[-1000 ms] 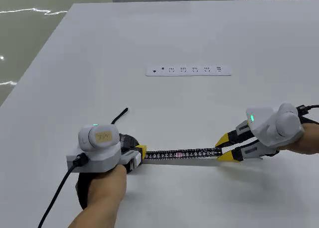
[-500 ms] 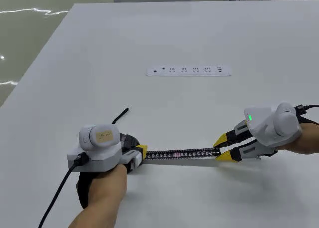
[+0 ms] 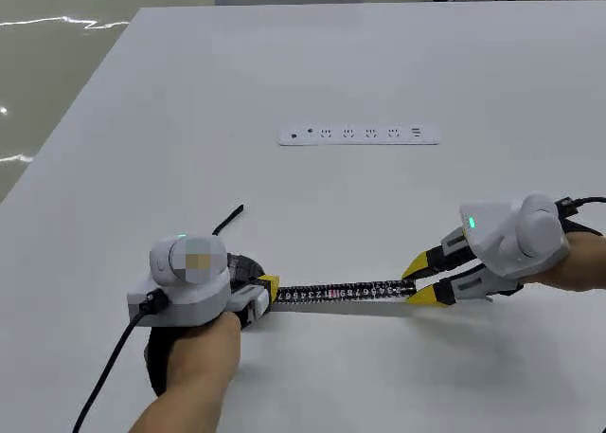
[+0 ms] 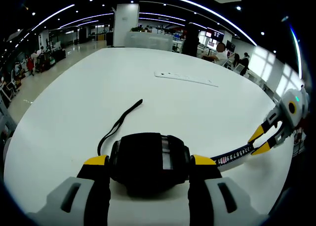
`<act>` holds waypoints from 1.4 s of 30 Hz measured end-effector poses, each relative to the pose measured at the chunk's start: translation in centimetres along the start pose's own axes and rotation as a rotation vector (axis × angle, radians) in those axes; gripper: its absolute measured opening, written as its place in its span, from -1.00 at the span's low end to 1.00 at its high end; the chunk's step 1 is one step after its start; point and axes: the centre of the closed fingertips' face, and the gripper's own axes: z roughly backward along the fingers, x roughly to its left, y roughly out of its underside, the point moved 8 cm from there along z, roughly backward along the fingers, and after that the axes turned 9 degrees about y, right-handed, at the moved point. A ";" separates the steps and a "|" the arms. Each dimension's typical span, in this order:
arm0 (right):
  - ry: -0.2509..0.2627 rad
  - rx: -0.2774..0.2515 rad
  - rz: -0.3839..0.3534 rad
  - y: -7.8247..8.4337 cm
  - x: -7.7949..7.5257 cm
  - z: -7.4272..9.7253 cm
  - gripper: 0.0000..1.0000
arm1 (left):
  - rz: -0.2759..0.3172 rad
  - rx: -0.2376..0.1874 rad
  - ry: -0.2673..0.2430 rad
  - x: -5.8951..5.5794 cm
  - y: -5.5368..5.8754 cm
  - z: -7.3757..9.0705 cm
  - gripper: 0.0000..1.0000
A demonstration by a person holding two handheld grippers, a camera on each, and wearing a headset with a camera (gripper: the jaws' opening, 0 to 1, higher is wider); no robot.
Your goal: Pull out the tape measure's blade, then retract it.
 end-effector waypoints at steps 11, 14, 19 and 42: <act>-0.003 0.001 0.003 -0.1 0.0 0.0 -0.72 | 0.001 0.000 0.001 -0.1 0.0 0.2 0.19; -0.006 0.002 0.006 -0.2 0.0 0.0 -0.72 | -0.001 0.001 0.000 -0.2 0.0 0.2 0.19; -0.006 0.001 0.008 -0.4 -0.1 0.0 -0.72 | 0.002 -0.001 -0.001 -0.3 0.0 0.1 0.19; -0.005 -0.010 0.009 -0.9 -0.1 -0.4 -0.72 | 0.021 -0.003 0.003 -0.2 0.0 0.4 0.18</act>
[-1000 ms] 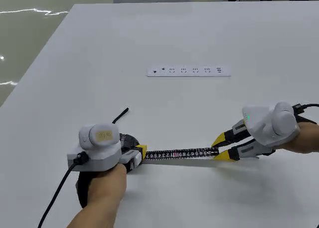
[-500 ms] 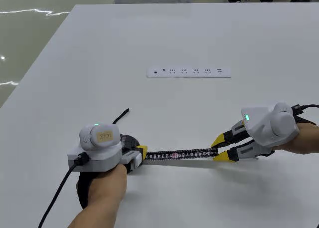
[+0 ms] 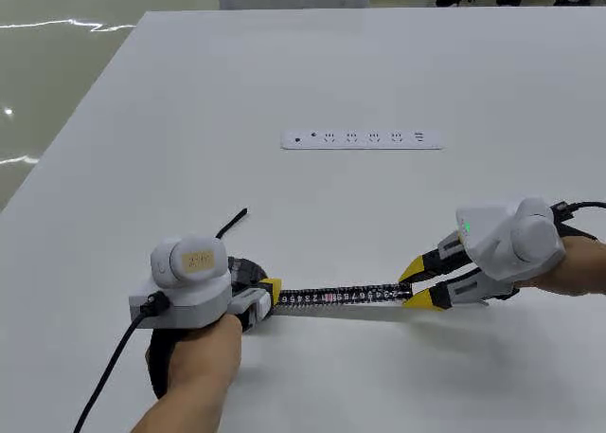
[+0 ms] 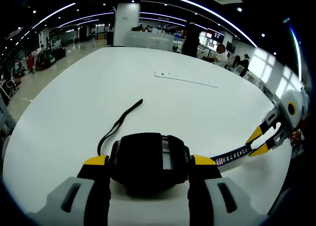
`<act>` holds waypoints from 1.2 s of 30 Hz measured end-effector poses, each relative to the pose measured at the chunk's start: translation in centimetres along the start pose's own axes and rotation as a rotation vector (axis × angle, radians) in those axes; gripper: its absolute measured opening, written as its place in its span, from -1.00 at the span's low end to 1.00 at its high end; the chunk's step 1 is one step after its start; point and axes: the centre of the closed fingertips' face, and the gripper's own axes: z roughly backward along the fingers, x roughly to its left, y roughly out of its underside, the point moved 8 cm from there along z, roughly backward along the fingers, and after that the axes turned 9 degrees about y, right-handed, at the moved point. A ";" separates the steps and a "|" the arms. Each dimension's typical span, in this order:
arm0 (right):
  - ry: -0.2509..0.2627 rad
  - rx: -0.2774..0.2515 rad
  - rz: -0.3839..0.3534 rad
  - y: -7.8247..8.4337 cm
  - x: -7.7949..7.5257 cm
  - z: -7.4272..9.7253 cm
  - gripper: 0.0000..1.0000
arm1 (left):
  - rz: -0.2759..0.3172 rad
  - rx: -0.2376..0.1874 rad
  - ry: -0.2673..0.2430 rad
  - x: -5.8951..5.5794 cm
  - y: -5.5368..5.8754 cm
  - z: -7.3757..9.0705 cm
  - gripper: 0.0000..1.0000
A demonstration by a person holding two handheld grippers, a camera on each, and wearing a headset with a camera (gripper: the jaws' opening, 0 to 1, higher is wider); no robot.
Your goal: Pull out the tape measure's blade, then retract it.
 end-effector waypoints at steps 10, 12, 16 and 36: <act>-0.003 -0.005 0.005 -0.4 -0.1 -0.4 -0.72 | 0.010 -0.001 0.005 0.3 -0.1 -0.1 0.19; -0.004 -0.006 0.006 -0.4 -0.1 -0.5 -0.72 | 0.012 -0.001 0.007 0.4 -0.1 -0.1 0.19; -0.005 -0.008 0.005 -0.5 -0.1 -0.6 -0.72 | 0.016 -0.001 0.010 0.4 -0.1 -0.1 0.19; -0.008 -0.016 0.004 -1.0 -0.1 -1.3 -0.72 | 0.024 -0.001 0.015 0.2 -0.1 0.1 0.19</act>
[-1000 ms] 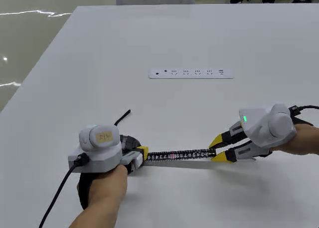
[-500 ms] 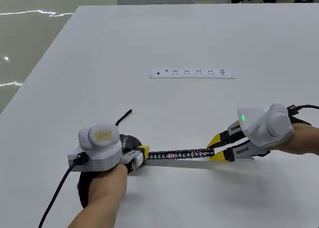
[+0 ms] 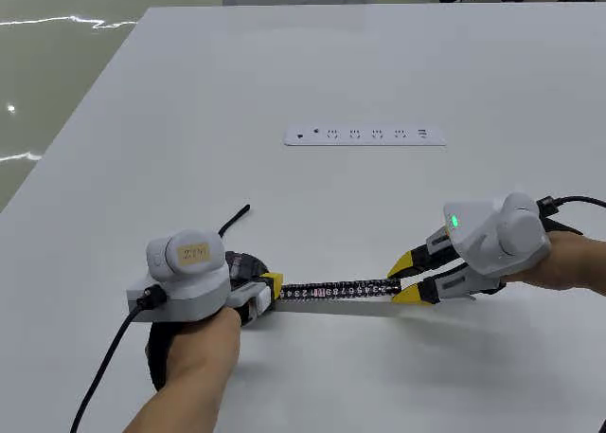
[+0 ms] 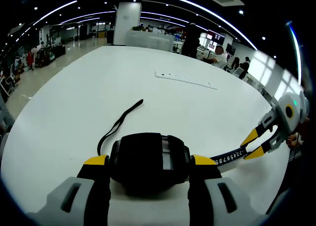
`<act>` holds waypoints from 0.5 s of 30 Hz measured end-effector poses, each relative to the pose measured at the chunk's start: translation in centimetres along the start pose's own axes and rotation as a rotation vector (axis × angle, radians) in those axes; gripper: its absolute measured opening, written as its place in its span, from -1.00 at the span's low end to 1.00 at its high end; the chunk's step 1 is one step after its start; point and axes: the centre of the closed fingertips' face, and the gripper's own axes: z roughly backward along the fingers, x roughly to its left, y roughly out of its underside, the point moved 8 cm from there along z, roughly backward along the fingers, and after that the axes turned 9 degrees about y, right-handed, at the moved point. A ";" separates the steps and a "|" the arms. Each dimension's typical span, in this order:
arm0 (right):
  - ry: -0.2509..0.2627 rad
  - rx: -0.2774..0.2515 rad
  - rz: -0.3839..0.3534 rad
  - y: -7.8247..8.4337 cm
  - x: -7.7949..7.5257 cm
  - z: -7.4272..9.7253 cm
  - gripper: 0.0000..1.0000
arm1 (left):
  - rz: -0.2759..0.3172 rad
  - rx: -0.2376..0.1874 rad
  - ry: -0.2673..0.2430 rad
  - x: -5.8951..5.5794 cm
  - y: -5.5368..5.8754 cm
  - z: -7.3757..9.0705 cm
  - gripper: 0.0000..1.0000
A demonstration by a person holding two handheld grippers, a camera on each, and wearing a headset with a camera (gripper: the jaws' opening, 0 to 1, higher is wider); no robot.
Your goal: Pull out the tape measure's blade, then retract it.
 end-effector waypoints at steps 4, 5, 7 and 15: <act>-0.001 0.000 -0.002 0.0 0.0 -0.2 -0.72 | 0.002 0.000 0.002 0.1 0.0 -0.1 0.19; -0.001 -0.001 -0.002 0.0 0.0 -0.2 -0.72 | 0.001 0.000 0.002 0.2 0.0 -0.1 0.19; -0.002 -0.001 -0.003 0.0 0.1 -0.3 -0.72 | 0.001 0.000 0.002 0.2 0.0 -0.1 0.19; -0.002 -0.004 -0.003 -0.2 0.0 -0.4 -0.72 | 0.000 0.001 0.005 0.4 0.0 -0.3 0.19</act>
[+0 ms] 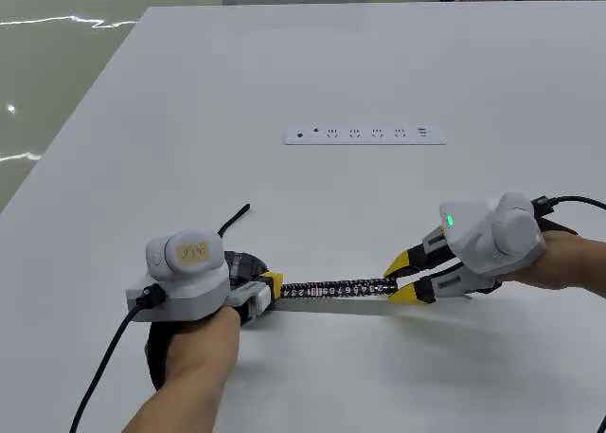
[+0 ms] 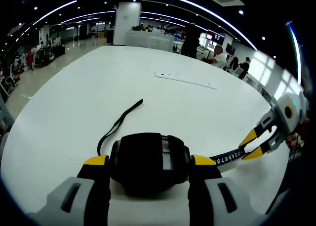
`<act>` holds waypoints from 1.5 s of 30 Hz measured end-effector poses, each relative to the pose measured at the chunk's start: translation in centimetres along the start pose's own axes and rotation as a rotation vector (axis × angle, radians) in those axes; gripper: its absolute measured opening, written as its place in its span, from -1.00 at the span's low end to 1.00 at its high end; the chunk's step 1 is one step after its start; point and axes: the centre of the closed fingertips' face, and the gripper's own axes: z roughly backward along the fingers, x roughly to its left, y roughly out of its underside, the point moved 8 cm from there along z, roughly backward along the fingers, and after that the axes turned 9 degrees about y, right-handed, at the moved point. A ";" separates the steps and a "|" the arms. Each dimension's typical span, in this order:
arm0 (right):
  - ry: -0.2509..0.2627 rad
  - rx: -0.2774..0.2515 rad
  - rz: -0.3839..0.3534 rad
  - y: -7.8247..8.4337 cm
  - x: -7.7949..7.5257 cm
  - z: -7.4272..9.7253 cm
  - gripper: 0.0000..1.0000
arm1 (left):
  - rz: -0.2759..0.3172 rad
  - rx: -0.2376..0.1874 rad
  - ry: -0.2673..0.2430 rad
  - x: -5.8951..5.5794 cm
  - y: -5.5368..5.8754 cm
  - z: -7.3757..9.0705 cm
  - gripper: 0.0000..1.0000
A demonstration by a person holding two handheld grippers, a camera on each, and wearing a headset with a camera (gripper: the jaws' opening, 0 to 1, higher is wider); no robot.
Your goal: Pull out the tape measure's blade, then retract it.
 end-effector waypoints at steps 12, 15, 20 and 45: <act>-0.004 -0.001 0.002 -0.2 0.0 -0.2 -0.72 | 0.003 0.001 0.004 -0.2 -0.1 0.3 0.19; -0.005 -0.003 0.001 -0.3 0.0 -0.3 -0.72 | 0.003 0.001 0.006 0.0 -0.2 0.1 0.19; -0.007 -0.004 0.004 -0.4 -0.1 -0.4 -0.72 | 0.003 0.003 0.007 -0.3 -0.1 0.3 0.19; -0.017 -0.010 0.018 -1.2 -0.2 -1.1 -0.72 | 0.013 0.007 0.013 0.1 -0.1 0.2 0.19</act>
